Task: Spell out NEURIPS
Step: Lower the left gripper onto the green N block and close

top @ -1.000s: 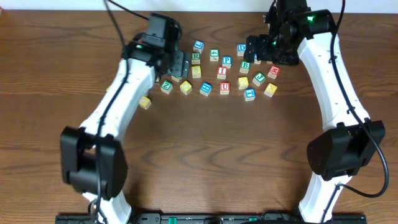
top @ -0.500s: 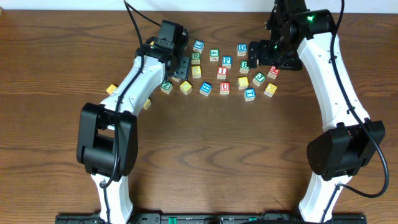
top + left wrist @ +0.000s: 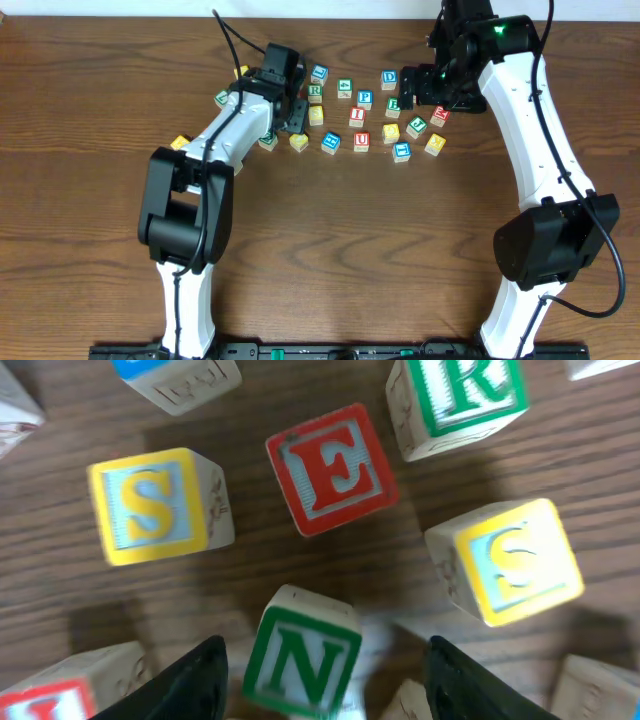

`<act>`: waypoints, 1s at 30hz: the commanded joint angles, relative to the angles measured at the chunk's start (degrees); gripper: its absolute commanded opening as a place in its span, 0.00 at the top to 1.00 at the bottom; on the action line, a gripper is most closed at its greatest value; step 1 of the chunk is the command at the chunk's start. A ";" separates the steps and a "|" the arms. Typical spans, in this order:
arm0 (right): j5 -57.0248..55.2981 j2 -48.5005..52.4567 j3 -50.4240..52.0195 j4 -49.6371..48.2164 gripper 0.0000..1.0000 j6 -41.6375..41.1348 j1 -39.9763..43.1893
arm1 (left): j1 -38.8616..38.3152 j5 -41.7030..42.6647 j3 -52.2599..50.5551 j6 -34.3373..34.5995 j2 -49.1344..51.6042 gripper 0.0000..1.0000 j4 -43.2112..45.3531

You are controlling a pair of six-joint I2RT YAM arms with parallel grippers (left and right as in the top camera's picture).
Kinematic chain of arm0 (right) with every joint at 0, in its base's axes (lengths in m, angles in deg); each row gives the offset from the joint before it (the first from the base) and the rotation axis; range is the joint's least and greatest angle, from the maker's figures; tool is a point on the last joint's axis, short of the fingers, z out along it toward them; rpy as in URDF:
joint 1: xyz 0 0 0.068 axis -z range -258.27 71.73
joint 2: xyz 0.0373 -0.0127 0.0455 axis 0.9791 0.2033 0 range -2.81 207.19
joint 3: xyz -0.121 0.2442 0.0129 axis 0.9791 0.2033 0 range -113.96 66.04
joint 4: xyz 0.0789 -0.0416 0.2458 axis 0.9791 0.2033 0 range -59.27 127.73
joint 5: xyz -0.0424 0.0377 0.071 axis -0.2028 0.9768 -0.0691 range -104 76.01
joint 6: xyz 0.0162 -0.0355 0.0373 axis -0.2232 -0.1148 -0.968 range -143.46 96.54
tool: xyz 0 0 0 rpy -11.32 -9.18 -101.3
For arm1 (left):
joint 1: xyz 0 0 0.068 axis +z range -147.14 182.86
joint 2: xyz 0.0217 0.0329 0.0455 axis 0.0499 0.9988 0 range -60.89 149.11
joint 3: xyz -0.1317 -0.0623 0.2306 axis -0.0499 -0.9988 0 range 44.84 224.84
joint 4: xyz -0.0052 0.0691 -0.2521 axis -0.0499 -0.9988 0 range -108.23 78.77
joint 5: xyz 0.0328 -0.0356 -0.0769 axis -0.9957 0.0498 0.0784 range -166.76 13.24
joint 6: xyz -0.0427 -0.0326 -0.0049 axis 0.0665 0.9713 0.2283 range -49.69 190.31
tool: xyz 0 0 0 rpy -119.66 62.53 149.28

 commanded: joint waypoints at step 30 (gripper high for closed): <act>-0.50 -0.31 -1.03 -0.50 0.01 0.44 -0.17 | -0.07 -0.74 1.03 6.19 1.95 0.65 0.79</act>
